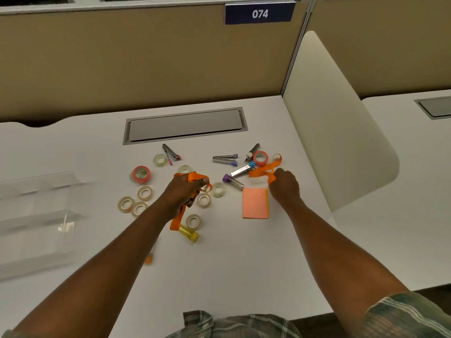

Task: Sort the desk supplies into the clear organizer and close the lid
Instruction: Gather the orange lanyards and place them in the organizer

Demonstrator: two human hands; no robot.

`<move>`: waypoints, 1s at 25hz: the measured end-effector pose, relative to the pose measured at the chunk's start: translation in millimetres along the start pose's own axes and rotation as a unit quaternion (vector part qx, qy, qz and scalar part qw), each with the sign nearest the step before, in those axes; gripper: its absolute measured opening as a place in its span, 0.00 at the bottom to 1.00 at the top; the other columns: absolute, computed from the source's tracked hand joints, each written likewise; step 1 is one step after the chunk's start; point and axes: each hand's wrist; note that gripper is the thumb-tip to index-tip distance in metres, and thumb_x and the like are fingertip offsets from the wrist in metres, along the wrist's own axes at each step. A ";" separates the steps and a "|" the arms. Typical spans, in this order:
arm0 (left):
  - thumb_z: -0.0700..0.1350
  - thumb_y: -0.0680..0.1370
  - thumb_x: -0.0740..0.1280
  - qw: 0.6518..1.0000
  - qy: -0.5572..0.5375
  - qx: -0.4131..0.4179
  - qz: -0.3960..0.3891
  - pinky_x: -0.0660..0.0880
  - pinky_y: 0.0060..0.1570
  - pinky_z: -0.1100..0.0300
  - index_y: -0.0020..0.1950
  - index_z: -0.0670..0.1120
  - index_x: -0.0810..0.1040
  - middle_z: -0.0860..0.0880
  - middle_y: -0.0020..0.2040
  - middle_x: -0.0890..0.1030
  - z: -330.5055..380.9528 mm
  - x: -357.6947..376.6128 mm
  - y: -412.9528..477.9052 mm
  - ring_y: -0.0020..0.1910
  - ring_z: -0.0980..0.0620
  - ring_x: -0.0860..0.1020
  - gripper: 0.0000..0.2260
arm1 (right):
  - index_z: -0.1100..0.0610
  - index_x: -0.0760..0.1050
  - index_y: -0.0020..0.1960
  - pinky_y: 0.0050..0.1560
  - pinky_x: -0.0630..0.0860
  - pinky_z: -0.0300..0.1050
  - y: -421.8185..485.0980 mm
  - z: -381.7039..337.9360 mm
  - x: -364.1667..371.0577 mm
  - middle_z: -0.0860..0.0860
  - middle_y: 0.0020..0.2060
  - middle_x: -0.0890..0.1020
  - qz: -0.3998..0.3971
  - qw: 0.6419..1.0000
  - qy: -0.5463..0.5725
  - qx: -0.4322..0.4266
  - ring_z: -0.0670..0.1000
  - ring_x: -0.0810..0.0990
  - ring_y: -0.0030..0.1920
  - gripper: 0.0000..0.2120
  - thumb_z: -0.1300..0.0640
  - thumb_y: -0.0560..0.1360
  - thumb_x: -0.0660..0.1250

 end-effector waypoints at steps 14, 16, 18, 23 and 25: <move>0.53 0.77 0.70 0.990 -0.096 0.093 0.054 0.72 0.34 0.57 0.45 0.44 0.77 0.45 0.34 0.75 17.1 -74.0 -50.7 0.32 0.49 0.73 0.12 | 0.58 0.81 0.48 0.36 0.78 0.45 -56.1 -194.0 -147.9 0.54 0.36 0.80 -0.018 0.904 0.414 -0.104 0.51 0.78 0.35 0.08 0.55 0.77 0.65; 0.55 0.78 0.69 0.988 -0.101 0.100 0.066 0.72 0.34 0.57 0.45 0.43 0.77 0.45 0.34 0.75 17.8 -98.1 -58.4 0.32 0.49 0.73 0.14 | 0.59 0.81 0.50 0.36 0.77 0.43 -77.0 -224.4 -147.2 0.54 0.36 0.79 -0.046 0.900 0.416 -0.119 0.50 0.77 0.35 0.09 0.56 0.78 0.65; 0.60 0.76 0.67 0.987 -0.092 0.108 0.076 0.72 0.33 0.58 0.50 0.38 0.79 0.43 0.35 0.75 17.0 -125.6 -64.5 0.32 0.49 0.73 0.23 | 0.59 0.81 0.51 0.38 0.77 0.42 -95.0 -254.3 -142.2 0.55 0.37 0.80 -0.071 0.899 0.412 -0.129 0.50 0.77 0.35 0.09 0.56 0.79 0.65; 0.72 0.66 0.63 0.986 0.025 0.155 0.055 0.71 0.32 0.62 0.47 0.36 0.76 0.44 0.33 0.73 11.0 -210.1 -84.9 0.29 0.53 0.71 0.37 | 0.56 0.81 0.51 0.43 0.80 0.46 -134.6 -333.8 -109.2 0.56 0.41 0.85 -0.152 0.889 0.409 -0.140 0.52 0.83 0.40 0.08 0.52 0.78 0.67; 0.72 0.65 0.63 0.981 0.075 0.171 0.049 0.70 0.33 0.61 0.42 0.42 0.73 0.44 0.32 0.72 7.2 -245.3 -92.4 0.29 0.53 0.70 0.32 | 0.54 0.81 0.48 0.43 0.80 0.46 -150.6 -368.0 -91.3 0.53 0.38 0.85 -0.183 0.883 0.409 -0.142 0.53 0.84 0.40 0.09 0.48 0.77 0.68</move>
Point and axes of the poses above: each hand's wrist, its own y-axis towards the middle knuckle, its own x-axis out of the palm, z = x × y
